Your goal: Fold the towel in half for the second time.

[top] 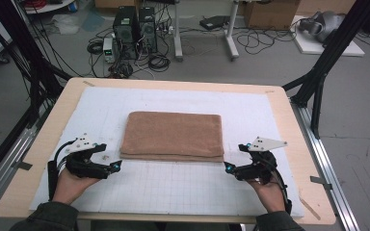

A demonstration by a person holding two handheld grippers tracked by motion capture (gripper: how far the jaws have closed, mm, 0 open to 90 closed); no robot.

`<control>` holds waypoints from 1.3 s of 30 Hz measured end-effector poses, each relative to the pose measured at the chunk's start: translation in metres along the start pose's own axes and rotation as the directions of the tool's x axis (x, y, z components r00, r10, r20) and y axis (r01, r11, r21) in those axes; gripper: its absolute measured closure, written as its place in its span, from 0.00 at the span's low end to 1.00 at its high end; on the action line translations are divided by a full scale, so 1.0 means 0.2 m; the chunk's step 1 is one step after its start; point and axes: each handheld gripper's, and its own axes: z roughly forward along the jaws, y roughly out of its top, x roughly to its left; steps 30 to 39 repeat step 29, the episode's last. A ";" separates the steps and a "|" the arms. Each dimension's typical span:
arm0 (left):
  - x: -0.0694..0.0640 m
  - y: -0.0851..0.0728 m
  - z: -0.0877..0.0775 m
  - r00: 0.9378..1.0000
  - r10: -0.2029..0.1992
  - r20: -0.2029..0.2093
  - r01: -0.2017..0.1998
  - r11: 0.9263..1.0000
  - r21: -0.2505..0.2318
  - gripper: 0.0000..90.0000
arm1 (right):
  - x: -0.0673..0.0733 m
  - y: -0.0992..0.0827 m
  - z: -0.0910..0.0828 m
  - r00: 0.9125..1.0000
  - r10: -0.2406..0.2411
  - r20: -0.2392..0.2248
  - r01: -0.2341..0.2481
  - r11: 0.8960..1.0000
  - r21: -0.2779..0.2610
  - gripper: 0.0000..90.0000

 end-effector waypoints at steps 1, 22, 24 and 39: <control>0.00 -0.01 0.00 1.000 -0.004 0.001 0.004 1.000 -0.001 0.10 | 0.00 -0.01 0.00 1.000 0.002 0.001 -0.002 1.000 0.001 0.13; -0.07 -0.10 -0.10 1.000 0.001 0.003 -0.001 1.000 -0.004 0.10 | 0.06 -0.12 -0.10 1.000 0.011 0.006 -0.011 1.000 0.001 0.13; -0.07 -0.10 -0.10 1.000 0.002 0.006 -0.002 1.000 -0.006 0.10 | 0.06 -0.13 -0.11 1.000 0.013 0.005 -0.013 1.000 -0.003 0.13; -0.07 -0.12 -0.10 1.000 -0.004 0.006 0.004 1.000 -0.009 0.10 | 0.07 -0.15 -0.11 1.000 0.017 0.005 -0.017 1.000 -0.005 0.13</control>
